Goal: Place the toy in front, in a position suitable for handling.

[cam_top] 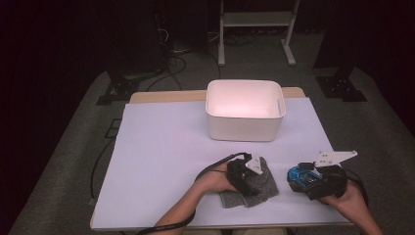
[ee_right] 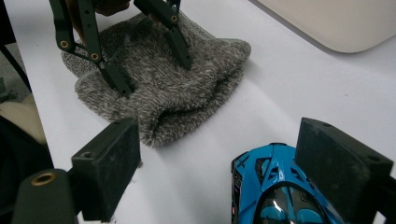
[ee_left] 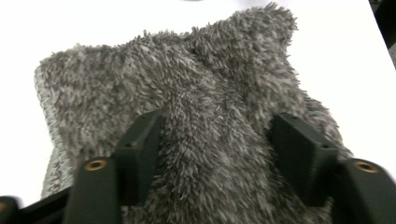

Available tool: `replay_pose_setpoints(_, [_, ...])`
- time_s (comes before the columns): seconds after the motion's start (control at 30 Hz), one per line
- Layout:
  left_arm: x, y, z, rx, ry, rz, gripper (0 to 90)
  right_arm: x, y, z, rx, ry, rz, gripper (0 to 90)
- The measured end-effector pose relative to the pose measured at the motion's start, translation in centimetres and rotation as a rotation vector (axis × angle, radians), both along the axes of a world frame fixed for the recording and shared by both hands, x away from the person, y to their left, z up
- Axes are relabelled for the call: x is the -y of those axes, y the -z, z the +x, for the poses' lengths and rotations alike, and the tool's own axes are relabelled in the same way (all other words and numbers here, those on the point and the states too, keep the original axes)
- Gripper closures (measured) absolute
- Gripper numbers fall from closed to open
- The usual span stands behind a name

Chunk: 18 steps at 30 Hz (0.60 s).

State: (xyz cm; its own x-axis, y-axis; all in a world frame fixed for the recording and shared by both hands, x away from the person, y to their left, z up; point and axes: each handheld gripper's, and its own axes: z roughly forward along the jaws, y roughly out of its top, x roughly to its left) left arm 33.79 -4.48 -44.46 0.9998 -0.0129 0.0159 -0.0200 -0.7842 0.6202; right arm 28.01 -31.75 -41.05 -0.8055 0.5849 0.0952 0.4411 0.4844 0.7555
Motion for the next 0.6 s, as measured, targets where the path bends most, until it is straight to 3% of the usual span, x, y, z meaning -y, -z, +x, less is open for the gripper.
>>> replay_pose_setpoints(0.1, [0.11, -0.09, -0.04, -0.001, -0.012, 0.009, 41.6, -0.1, -0.06, -0.04, 0.002, -0.002, -0.003, 13.3])
replay_pose_setpoints(0.2, [0.13, -0.31, -0.14, -0.001, -0.021, 0.019, 55.0, -0.18, -0.09, -0.08, 0.003, -0.004, -0.005, 13.3])
replay_pose_setpoints(0.3, [0.16, -0.4, -0.31, -0.011, -0.08, 0.02, 64.6, -0.21, -0.05, -0.05, 0.004, -0.005, -0.005, 13.3])
replay_pose_setpoints(0.4, [0.17, -0.51, -0.62, 0.01, -0.087, 0.032, 73.7, -0.28, -0.01, -0.05, 0.002, -0.004, -0.005, 13.3])
replay_pose_setpoints(0.6, [-0.18, -0.58, -0.72, 0.002, -0.09, 0.01, 78.9, -0.21, 0.03, -0.07, 0.001, 0.001, -0.009, 13.3])
